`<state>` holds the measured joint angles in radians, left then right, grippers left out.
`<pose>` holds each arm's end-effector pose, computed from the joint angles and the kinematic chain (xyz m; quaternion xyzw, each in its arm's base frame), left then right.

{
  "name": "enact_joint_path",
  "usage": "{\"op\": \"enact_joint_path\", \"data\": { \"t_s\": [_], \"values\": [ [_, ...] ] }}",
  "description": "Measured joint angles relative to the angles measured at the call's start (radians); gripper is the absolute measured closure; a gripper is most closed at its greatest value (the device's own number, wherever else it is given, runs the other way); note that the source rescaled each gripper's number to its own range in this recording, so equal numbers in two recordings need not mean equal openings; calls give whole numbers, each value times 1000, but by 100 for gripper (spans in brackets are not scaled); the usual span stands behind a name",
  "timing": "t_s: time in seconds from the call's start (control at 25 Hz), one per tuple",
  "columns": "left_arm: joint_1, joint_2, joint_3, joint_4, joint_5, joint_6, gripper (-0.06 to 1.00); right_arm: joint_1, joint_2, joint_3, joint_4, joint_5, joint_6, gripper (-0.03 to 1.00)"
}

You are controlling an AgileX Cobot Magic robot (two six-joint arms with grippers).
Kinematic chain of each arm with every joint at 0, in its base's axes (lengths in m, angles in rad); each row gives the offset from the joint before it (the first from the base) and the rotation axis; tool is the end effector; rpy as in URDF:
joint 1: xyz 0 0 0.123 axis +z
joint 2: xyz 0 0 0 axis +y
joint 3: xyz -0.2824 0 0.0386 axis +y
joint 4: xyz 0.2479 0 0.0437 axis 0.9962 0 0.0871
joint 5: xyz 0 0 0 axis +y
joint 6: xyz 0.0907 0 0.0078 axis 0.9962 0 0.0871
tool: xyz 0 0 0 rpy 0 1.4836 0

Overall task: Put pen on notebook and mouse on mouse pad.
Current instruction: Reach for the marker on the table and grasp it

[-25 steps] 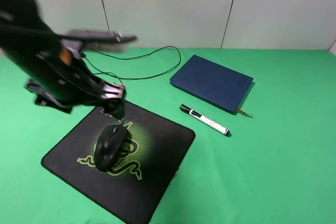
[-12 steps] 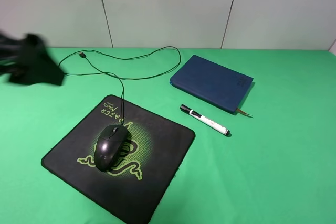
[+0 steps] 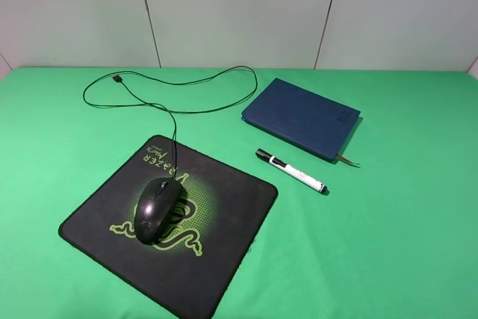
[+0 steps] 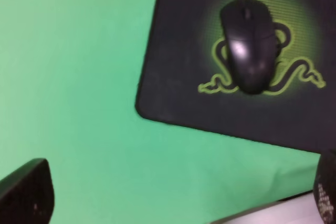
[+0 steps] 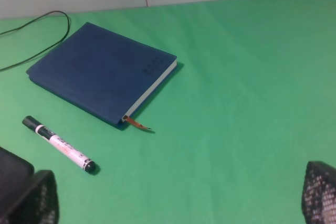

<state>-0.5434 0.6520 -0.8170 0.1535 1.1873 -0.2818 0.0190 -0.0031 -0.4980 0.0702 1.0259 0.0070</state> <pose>0.0837 -0.0355 0.3365 0.1285 0.9384 -0.0549 0.3161 -0.0039 0.0054 0.2796 -0.0058 0.8432 0.0421 0.5359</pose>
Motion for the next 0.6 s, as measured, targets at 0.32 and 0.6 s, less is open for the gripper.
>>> {"op": "enact_joint_path", "data": {
  "t_s": [0.32, 0.6],
  "values": [
    [283, -268, 211, -129, -68, 253, -6, 0, 0, 0, 0, 0, 0, -3],
    [439, -505, 323, -188, -124, 391, -6, 0, 0, 0, 0, 0, 0, -3]
  ]
}}
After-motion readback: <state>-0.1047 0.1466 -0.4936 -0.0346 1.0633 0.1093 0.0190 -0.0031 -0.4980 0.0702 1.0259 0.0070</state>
